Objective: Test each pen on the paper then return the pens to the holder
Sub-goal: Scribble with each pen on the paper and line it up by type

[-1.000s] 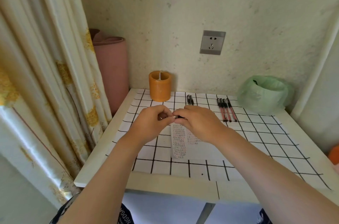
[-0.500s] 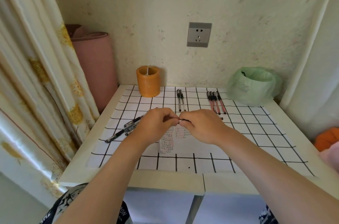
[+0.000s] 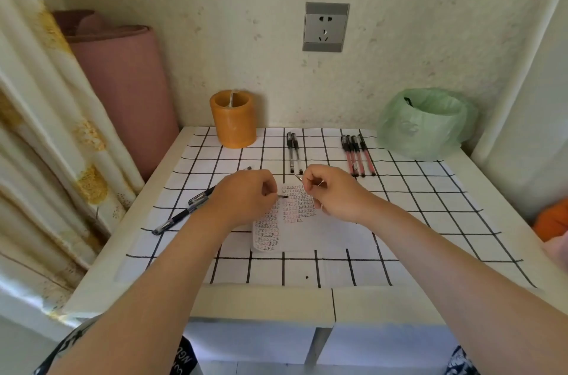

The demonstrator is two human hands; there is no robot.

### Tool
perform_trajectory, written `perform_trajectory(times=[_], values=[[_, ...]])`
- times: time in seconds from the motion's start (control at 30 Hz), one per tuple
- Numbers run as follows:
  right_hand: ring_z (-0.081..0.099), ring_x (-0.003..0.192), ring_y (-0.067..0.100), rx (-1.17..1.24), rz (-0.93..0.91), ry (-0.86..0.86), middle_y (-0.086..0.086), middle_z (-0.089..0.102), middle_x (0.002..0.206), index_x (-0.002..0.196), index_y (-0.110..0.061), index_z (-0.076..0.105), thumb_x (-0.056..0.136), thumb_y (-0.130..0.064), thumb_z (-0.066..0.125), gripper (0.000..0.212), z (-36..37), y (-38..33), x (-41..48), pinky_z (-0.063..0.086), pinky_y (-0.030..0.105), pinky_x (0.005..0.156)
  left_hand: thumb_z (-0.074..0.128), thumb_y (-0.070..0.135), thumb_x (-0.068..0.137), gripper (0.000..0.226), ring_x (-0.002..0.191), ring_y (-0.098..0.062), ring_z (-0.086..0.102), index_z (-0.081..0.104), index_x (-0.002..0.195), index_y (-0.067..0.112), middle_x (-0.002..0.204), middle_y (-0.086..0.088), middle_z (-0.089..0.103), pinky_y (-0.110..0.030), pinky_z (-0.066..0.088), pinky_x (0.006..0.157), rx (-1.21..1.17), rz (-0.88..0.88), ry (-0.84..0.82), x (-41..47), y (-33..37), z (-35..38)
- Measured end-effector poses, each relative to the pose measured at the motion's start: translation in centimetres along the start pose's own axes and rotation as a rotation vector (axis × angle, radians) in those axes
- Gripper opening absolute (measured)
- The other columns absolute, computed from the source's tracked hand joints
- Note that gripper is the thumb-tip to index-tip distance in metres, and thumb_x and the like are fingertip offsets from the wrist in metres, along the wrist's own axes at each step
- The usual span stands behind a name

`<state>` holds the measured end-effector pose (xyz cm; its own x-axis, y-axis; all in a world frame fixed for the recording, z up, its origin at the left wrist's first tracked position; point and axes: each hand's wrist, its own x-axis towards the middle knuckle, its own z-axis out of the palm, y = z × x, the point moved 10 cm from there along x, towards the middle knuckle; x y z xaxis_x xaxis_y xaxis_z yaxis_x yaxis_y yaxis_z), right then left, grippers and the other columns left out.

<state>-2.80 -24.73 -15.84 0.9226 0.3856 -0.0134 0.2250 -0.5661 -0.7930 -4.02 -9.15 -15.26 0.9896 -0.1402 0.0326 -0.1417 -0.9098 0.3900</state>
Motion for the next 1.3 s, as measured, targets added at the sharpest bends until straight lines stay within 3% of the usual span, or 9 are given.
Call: perform_trajectory(times=[0.07,0.17,0.33,0.43,0.57,0.7,0.93,1.03,1.3], values=[[0.063,0.060,0.014,0.256,0.064,0.018,0.008,0.062,0.082,0.087,-0.012,0.065,0.095,0.004,0.052,0.023,0.1,0.8,0.3,0.056,0.031,0.057,0.064,0.035,0.089,0.009,0.090,-0.008,0.060,0.064,0.098,0.033,0.094,0.016,0.066,-0.027,0.046,0.079,0.062,0.020,-0.025,0.4,0.0,0.6],[0.068,0.073,0.023,0.583,0.141,0.012,0.016,0.064,0.096,0.108,-0.003,0.068,0.097,0.007,0.045,0.028,0.5,1.8,0.5,0.062,0.040,0.070,0.066,0.039,0.087,0.017,0.096,-0.009,0.057,0.062,0.103,0.035,0.097,0.016,0.065,-0.033,0.042,0.095,0.122,0.057,-0.024,1.0,0.2,1.4],[0.067,0.079,0.029,0.877,0.147,-0.005,0.018,0.067,0.099,0.119,-0.001,0.066,0.092,0.015,0.029,0.049,0.4,2.4,0.5,0.057,0.049,0.085,0.067,0.042,0.088,0.046,0.117,-0.012,0.044,0.058,0.131,0.031,0.121,0.008,0.054,-0.030,0.039,0.094,0.015,0.178,-0.075,1.5,2.0,2.9],[0.067,0.078,0.024,0.831,0.106,-0.011,0.013,0.068,0.099,0.119,-0.007,0.067,0.090,0.021,0.033,0.053,0.2,2.6,0.5,0.060,0.043,0.081,0.066,0.047,0.088,0.058,0.125,-0.014,0.040,0.051,0.142,0.031,0.131,0.007,0.050,-0.035,0.040,0.100,0.044,0.223,-0.127,1.4,2.6,4.0],[0.064,0.072,0.024,0.821,0.059,-0.057,0.012,0.065,0.091,0.119,-0.003,0.066,0.090,0.007,0.061,0.032,0.4,2.6,0.2,0.057,0.038,0.076,0.063,0.054,0.089,0.058,0.127,-0.015,0.036,0.051,0.142,0.033,0.136,0.007,0.046,-0.038,0.038,0.105,0.159,0.260,-0.172,1.2,2.5,4.5],[0.059,0.055,0.027,0.804,0.125,-0.081,0.014,0.062,0.071,0.095,-0.009,0.064,0.094,-0.012,0.061,0.005,1.4,2.7,-0.1,0.045,0.031,0.052,0.065,0.056,0.086,0.056,0.124,-0.013,0.037,0.055,0.138,0.038,0.130,0.010,0.047,-0.039,0.039,0.103,0.177,0.238,-0.213,1.2,1.7,4.3],[0.067,0.055,0.026,0.392,0.077,-0.082,0.016,0.070,0.070,0.092,-0.006,0.061,0.087,0.007,0.055,0.015,2.8,2.2,-0.6,0.037,0.024,0.041,0.065,0.053,0.087,0.039,0.114,-0.012,0.045,0.064,0.124,0.040,0.119,0.009,0.050,-0.035,0.043,0.090,0.155,0.181,-0.176,1.1,1.5,3.2],[0.062,0.050,0.021,0.273,0.028,-0.061,0.012,0.066,0.059,0.081,0.000,0.061,0.079,0.009,0.063,0.009,3.1,1.9,-0.6,0.044,0.024,0.045,0.067,0.050,0.087,0.033,0.108,-0.014,0.048,0.067,0.114,0.033,0.110,0.007,0.051,-0.033,0.043,0.087,0.077,0.166,-0.114,1.4,1.8,3.1],[0.044,0.049,0.015,0.204,-0.053,-0.050,0.000,0.056,0.057,0.064,-0.021,0.055,0.076,0.001,0.068,0.027,3.0,2.3,-0.7,0.035,0.028,0.047,0.077,0.054,0.075,0.042,0.102,-0.010,0.048,0.063,0.111,0.036,0.104,0.010,0.052,-0.029,0.044,0.084,-0.057,0.124,-0.134,1.8,1.4,3.7]])
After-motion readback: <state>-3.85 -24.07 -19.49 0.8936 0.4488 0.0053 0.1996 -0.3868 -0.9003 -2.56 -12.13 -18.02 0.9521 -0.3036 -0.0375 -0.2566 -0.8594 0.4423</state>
